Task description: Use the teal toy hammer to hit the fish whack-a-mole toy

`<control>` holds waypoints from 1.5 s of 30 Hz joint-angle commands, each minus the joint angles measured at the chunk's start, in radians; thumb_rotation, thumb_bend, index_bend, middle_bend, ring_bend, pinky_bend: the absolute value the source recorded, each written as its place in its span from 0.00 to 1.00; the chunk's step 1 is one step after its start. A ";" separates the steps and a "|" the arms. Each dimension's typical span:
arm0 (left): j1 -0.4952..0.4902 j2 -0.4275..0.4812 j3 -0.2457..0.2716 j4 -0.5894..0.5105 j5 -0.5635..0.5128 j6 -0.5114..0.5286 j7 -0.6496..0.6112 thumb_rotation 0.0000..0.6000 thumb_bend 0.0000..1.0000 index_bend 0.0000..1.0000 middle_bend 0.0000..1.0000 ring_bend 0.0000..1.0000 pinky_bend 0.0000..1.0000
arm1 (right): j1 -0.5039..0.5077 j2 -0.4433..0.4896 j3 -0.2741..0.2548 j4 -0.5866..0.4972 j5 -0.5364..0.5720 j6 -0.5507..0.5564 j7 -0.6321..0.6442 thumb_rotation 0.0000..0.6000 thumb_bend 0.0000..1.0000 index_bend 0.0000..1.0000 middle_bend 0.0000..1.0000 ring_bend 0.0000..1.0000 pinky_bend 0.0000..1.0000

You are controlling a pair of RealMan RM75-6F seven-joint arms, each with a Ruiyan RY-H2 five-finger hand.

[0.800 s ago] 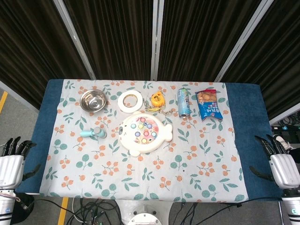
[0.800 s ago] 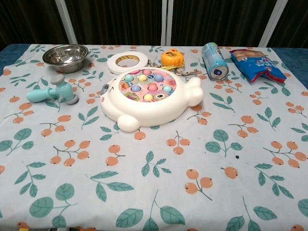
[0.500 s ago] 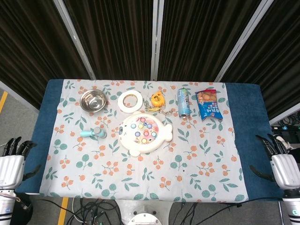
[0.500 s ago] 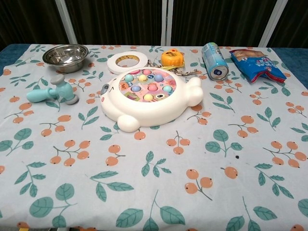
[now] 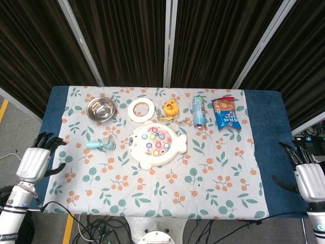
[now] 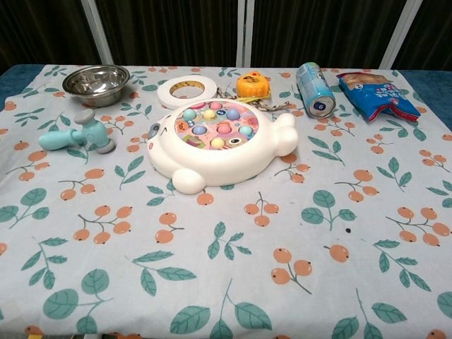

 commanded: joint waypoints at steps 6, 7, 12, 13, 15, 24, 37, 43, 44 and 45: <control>-0.291 -0.102 -0.095 0.166 -0.087 -0.383 -0.184 1.00 0.22 0.29 0.26 0.12 0.14 | -0.006 0.017 0.001 -0.023 0.004 0.007 -0.025 1.00 0.07 0.11 0.18 0.03 0.11; -0.304 -0.120 -0.097 0.185 -0.094 -0.397 -0.192 1.00 0.22 0.29 0.26 0.12 0.15 | -0.007 0.017 0.000 -0.025 0.006 0.006 -0.025 1.00 0.07 0.11 0.18 0.03 0.11; -0.352 -0.213 -0.082 0.285 -0.120 -0.461 -0.235 1.00 0.22 0.29 0.26 0.13 0.17 | -0.008 0.016 -0.001 -0.027 0.017 -0.002 -0.028 1.00 0.07 0.11 0.18 0.03 0.11; -0.355 -0.227 -0.077 0.302 -0.122 -0.466 -0.241 1.00 0.22 0.29 0.26 0.13 0.17 | -0.008 0.016 0.000 -0.026 0.019 -0.003 -0.028 1.00 0.07 0.11 0.18 0.03 0.11; -0.357 -0.253 -0.063 0.337 -0.125 -0.473 -0.256 1.00 0.22 0.29 0.26 0.13 0.17 | -0.007 0.016 0.001 -0.026 0.026 -0.009 -0.029 1.00 0.07 0.11 0.18 0.03 0.11; -0.339 -0.321 -0.028 0.454 -0.132 -0.460 -0.346 1.00 0.22 0.30 0.28 0.16 0.17 | 0.008 0.010 0.006 -0.025 0.037 -0.036 -0.036 1.00 0.07 0.11 0.18 0.03 0.11; -0.353 -0.382 -0.033 0.525 -0.177 -0.461 -0.284 1.00 0.27 0.40 0.39 0.25 0.29 | 0.011 0.003 0.008 -0.019 0.049 -0.047 -0.038 1.00 0.07 0.11 0.18 0.03 0.11; -0.362 -0.385 -0.034 0.504 -0.207 -0.471 -0.212 1.00 0.30 0.41 0.39 0.25 0.29 | 0.012 -0.001 0.007 -0.011 0.052 -0.051 -0.031 1.00 0.07 0.11 0.19 0.03 0.11; -0.364 -0.385 -0.036 0.501 -0.214 -0.474 -0.202 1.00 0.31 0.41 0.39 0.25 0.29 | 0.012 -0.002 0.007 -0.010 0.052 -0.052 -0.030 1.00 0.07 0.11 0.19 0.03 0.11; -0.367 -0.385 -0.037 0.496 -0.220 -0.478 -0.191 1.00 0.32 0.41 0.39 0.25 0.30 | 0.013 -0.003 0.007 -0.008 0.053 -0.054 -0.028 1.00 0.07 0.11 0.19 0.03 0.11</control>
